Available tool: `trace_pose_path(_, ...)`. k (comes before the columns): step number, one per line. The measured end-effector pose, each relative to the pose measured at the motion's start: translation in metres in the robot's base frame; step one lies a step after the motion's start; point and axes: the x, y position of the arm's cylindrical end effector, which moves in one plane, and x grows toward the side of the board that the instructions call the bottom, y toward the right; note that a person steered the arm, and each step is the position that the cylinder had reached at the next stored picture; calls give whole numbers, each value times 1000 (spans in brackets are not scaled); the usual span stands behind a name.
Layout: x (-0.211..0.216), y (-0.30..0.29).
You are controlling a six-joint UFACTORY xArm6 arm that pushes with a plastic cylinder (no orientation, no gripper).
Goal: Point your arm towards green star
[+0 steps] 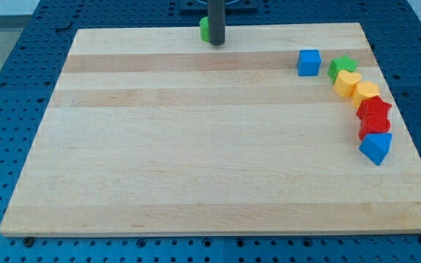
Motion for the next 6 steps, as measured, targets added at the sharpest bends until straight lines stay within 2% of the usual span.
trace_pose_path(4,-22,285)
trace_pose_path(5,-12,342)
trace_pose_path(6,-7,343)
